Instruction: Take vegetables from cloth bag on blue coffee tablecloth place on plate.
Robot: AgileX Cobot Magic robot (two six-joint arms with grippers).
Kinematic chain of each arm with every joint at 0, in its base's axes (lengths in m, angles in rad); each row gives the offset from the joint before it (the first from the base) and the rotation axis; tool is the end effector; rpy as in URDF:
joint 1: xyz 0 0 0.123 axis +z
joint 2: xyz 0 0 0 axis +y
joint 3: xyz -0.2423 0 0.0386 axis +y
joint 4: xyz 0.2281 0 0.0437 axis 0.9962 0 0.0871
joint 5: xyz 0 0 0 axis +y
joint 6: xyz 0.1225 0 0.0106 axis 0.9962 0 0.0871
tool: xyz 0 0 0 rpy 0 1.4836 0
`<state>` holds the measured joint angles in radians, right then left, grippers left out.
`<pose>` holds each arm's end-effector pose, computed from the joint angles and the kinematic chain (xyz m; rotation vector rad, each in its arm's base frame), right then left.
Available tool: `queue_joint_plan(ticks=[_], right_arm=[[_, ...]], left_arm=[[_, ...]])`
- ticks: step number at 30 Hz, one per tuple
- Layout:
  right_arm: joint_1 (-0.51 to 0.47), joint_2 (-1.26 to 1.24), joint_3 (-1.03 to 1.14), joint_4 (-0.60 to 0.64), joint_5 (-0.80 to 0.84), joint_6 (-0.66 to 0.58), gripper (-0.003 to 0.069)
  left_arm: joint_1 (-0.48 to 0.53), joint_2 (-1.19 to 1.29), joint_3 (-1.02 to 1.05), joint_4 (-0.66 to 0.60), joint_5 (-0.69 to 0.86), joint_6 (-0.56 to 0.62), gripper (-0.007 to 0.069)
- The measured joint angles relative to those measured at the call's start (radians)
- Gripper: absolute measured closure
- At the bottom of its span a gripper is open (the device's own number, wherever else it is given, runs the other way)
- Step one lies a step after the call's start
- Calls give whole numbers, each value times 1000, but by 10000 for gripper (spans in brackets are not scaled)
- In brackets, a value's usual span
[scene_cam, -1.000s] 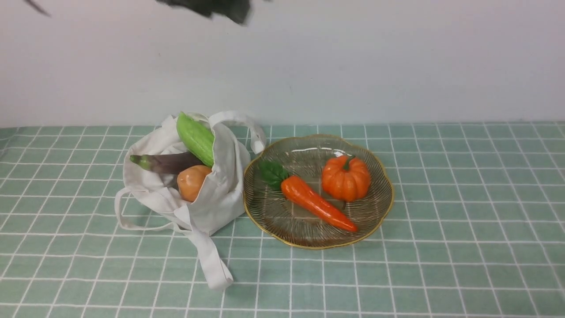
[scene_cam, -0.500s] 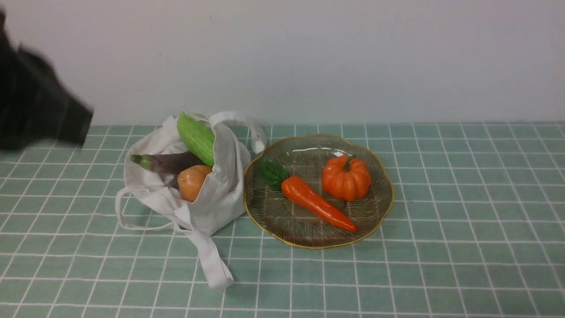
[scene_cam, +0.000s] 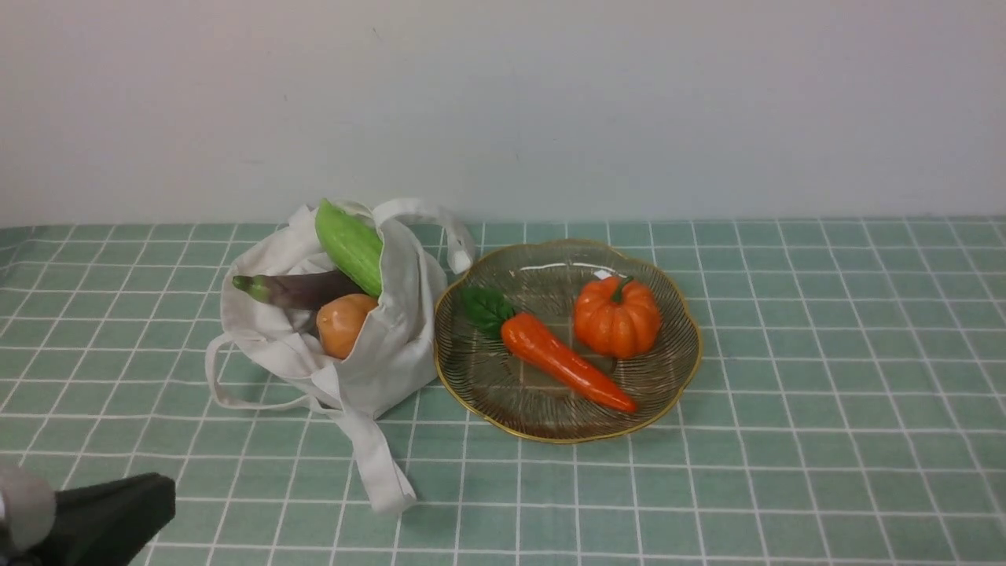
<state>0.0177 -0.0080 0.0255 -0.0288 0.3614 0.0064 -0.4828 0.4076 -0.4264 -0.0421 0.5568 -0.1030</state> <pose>0.1040 0.0006 0.1639 -0.0286 1.8621 -0.0114 0.1145 -0.0631 0.2489 0.3643 2.0133 -0.4141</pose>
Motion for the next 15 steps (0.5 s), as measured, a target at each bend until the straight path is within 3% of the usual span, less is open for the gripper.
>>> queue_joint_plan(ticks=[15], right_arm=[[0,0,0,0,0,0,674]], left_arm=[[0,-45,92,7,34,-1,632]])
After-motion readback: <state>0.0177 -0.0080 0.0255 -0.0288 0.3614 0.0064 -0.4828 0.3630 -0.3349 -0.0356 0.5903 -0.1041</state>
